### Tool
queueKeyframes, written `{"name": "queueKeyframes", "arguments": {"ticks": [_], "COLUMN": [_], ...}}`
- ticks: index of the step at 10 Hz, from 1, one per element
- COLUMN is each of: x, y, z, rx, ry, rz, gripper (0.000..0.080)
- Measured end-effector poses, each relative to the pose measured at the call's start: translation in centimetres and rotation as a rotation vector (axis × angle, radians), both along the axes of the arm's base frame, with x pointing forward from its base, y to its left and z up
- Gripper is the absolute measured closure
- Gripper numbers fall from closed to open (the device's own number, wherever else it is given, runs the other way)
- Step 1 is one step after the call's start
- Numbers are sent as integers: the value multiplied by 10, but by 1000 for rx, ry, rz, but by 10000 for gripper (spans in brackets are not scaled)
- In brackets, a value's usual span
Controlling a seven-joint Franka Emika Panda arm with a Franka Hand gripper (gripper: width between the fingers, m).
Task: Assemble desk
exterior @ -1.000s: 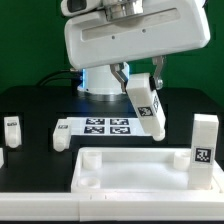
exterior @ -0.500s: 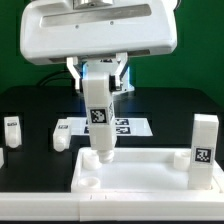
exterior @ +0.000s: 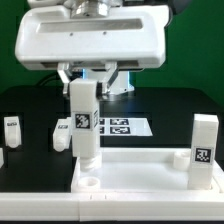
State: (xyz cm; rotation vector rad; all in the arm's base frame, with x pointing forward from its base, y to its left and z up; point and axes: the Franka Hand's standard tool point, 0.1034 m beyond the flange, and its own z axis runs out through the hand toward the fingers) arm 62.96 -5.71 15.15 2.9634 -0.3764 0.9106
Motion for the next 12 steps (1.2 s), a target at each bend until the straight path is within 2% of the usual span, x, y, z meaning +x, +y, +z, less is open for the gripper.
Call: {"name": "queueKeyframes", "arguments": {"ticks": [2,5,10,12], "x": [-3,-6,-6,-7], "y": [7,10,7,8], "z": [-9,-20,-23,-28], "rx": [1,-1,-14,-17], "ry": [14,30,18,22], "rz": [10,14,11,11], "gripper": [514,514,514,514]}}
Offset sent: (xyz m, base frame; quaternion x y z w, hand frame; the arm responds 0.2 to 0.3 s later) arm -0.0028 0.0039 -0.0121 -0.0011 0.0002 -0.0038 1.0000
